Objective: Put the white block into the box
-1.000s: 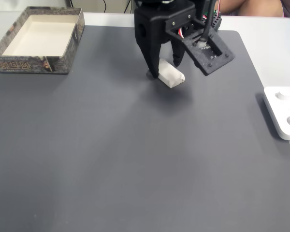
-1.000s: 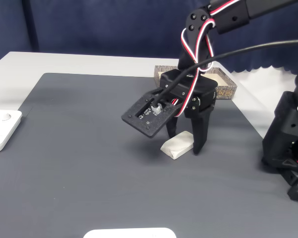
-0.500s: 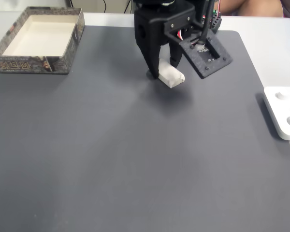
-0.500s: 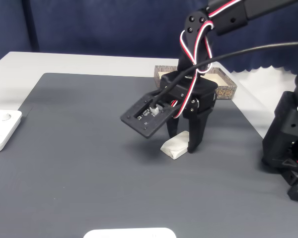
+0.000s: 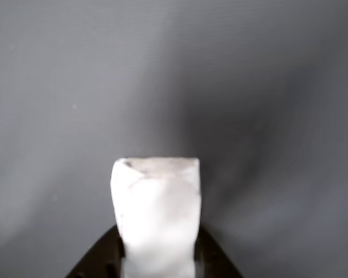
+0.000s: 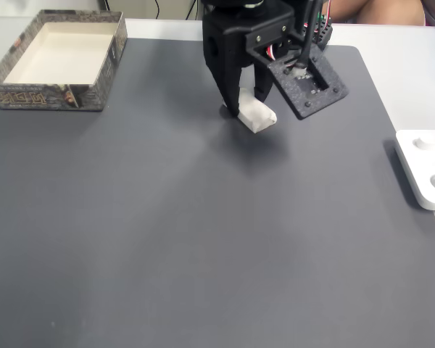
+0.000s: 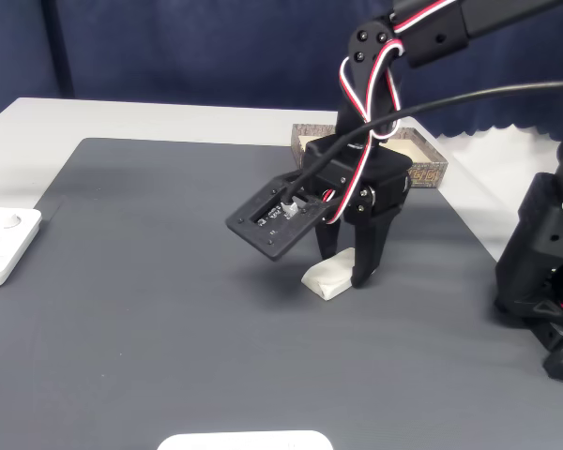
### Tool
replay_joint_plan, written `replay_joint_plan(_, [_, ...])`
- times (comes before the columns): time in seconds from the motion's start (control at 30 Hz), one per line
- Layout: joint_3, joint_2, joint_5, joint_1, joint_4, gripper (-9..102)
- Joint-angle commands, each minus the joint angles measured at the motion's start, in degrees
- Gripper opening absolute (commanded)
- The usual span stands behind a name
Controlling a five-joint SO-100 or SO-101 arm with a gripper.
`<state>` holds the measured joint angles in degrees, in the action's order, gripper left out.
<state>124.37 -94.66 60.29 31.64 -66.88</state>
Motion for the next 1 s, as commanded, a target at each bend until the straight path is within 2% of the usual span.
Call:
replay_joint_plan(0.0, [-1.1,0.3,-1.1,-0.7,-1.8,-1])
replay_joint_plan(0.2, [-2.8,-0.4,1.4,-0.4,-3.6,-2])
replay_joint_plan(0.5, [-9.7,-7.8,9.0,4.0,-13.3,-2])
replay_joint_plan(0.73, [-11.3,-13.9,5.5,8.8,-17.7,-2])
replay_joint_plan(0.97, [-20.7,-13.8,2.7,12.9,-22.2,-2])
